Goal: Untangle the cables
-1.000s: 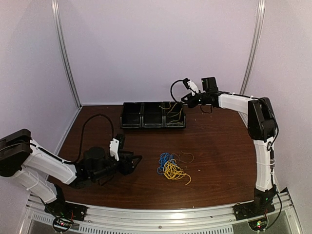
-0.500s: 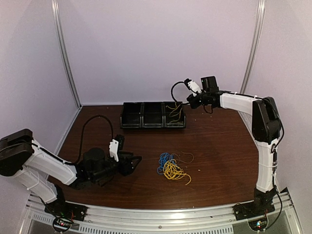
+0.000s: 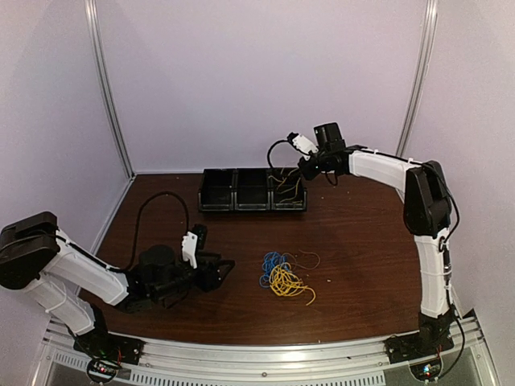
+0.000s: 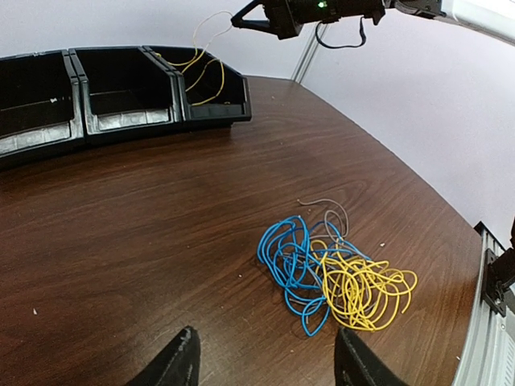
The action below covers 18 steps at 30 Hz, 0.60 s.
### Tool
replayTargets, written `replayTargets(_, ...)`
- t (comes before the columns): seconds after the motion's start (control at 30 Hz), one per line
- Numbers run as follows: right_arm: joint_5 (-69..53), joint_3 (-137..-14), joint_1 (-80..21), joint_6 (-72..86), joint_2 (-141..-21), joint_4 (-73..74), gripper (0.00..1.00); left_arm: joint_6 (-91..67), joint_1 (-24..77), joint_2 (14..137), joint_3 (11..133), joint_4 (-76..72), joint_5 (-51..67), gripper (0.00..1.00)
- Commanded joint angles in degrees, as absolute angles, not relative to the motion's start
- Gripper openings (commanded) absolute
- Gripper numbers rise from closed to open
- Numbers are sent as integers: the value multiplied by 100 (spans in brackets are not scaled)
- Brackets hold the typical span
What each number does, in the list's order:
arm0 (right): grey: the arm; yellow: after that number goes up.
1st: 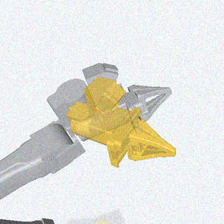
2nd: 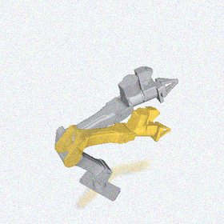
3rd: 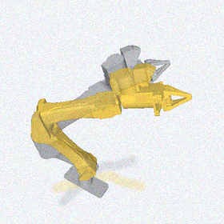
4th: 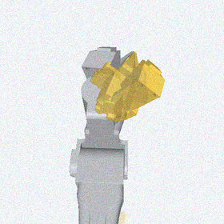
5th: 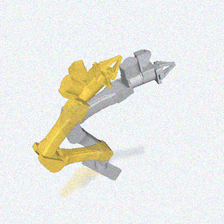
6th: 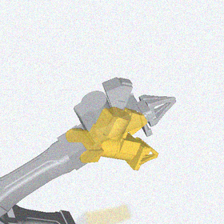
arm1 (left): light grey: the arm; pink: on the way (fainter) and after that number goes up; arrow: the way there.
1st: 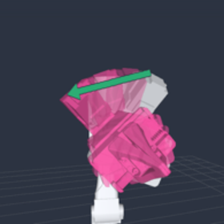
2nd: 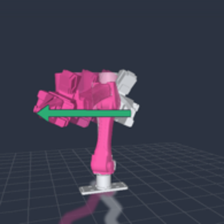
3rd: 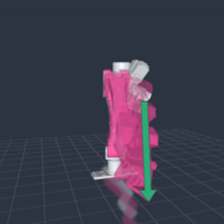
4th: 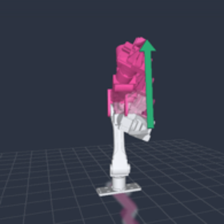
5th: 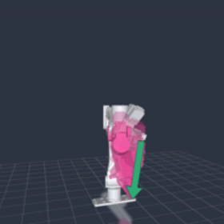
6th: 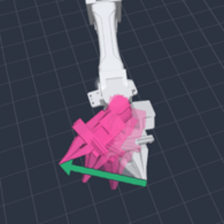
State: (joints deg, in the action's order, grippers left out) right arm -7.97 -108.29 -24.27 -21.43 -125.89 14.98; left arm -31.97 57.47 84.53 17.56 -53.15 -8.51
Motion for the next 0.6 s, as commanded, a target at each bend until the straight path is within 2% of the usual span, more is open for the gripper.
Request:
replayTargets(0.0,-233,-11367,-2714,-2531,-13103,2004,0,-3257,5714,8461,1802,-5587,-779,58)
replayTargets(0.2,48,-12188,-2844,-2565,-13776,2362,0,-3274,5722,8281,1729,-5462,-837,58)
replayTargets(0.57,357,-12278,-2855,-2533,-14021,2382,0,-3287,5721,8366,1694,-5570,-848,58)
